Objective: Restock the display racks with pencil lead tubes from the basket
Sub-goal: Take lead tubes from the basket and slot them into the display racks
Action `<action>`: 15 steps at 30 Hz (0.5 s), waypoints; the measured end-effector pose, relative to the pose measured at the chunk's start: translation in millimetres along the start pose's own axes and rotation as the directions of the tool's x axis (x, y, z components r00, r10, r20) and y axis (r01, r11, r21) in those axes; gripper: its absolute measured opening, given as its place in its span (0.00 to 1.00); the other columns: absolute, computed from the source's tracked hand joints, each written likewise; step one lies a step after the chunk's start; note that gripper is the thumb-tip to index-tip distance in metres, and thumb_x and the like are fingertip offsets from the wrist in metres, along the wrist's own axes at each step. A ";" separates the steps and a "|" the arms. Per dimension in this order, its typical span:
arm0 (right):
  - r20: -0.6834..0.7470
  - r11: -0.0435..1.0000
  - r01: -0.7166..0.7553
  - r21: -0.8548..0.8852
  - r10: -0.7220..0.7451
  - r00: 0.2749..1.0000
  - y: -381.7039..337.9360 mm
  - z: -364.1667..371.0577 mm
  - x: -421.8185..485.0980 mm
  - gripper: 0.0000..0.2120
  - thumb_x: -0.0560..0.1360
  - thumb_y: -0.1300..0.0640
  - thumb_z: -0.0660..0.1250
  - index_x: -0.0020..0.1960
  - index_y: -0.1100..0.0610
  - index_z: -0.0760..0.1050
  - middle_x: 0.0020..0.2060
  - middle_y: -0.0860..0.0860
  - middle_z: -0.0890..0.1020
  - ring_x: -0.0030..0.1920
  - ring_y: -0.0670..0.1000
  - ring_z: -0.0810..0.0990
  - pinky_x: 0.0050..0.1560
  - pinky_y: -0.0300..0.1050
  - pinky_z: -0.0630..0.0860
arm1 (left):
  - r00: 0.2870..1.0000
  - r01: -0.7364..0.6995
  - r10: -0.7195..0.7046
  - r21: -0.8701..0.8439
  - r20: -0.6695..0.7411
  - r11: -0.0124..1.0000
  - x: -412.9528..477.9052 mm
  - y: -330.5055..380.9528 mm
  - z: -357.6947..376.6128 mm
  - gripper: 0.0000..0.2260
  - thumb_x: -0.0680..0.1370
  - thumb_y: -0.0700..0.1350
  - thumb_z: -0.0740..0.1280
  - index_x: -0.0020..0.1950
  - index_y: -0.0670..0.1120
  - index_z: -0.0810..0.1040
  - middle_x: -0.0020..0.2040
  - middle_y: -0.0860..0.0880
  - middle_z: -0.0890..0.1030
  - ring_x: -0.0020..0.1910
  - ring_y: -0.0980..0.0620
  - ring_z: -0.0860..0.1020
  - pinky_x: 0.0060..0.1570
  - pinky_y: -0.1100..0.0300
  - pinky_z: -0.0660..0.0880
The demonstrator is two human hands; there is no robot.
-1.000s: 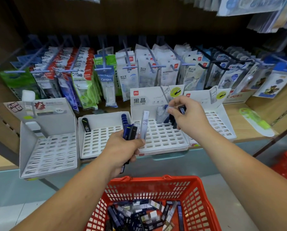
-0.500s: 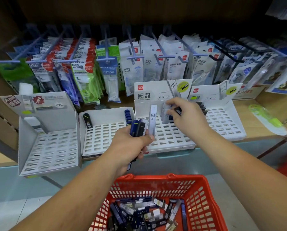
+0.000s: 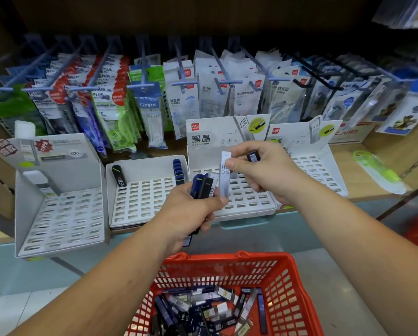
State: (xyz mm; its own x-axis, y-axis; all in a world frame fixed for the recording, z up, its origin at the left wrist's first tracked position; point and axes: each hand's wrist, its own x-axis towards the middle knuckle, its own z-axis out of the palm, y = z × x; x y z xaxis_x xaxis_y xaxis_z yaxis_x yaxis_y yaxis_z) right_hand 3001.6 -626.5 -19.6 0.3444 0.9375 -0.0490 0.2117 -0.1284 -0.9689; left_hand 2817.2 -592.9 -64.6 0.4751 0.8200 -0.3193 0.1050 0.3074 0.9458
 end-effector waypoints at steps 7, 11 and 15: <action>-0.188 0.965 0.165 -0.204 -0.204 0.961 11.7 -27.3 6.3 0.06 0.78 0.61 0.73 0.49 0.52 0.78 0.39 0.47 0.80 0.26 0.42 0.73 0.25 0.40 0.73 | 0.999 0.039 -0.039 -0.005 -0.009 0.999 0.9 -1.0 -0.4 0.15 0.75 0.51 0.78 0.50 0.43 0.77 0.37 0.45 0.77 0.33 0.51 0.76 0.32 0.58 0.76; -0.118 0.934 0.181 -0.307 -0.226 0.967 27.2 -23.4 12.1 0.07 0.78 0.60 0.73 0.47 0.50 0.77 0.40 0.45 0.80 0.28 0.43 0.74 0.28 0.46 0.78 | 0.999 0.052 -0.052 -0.017 0.000 0.999 0.1 -1.3 3.7 0.12 0.78 0.49 0.76 0.54 0.43 0.79 0.38 0.45 0.78 0.32 0.52 0.78 0.29 0.57 0.76; -0.061 0.925 0.198 -0.323 -0.229 0.971 34.2 -23.7 16.5 0.08 0.78 0.61 0.73 0.47 0.48 0.77 0.39 0.44 0.80 0.31 0.47 0.75 0.28 0.47 0.79 | 0.999 0.051 -0.051 -0.051 -0.007 0.997 2.1 -2.4 1.5 0.12 0.79 0.44 0.75 0.58 0.42 0.78 0.38 0.45 0.79 0.32 0.51 0.78 0.28 0.57 0.74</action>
State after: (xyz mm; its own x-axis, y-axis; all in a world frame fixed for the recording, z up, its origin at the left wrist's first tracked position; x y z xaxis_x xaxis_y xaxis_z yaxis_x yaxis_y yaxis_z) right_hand 3036.2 -623.1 -47.7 0.3418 0.9204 0.1896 0.5596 -0.0373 -0.8279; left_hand 2819.2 -592.6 -67.4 0.4626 0.8067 -0.3678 0.0842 0.3730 0.9240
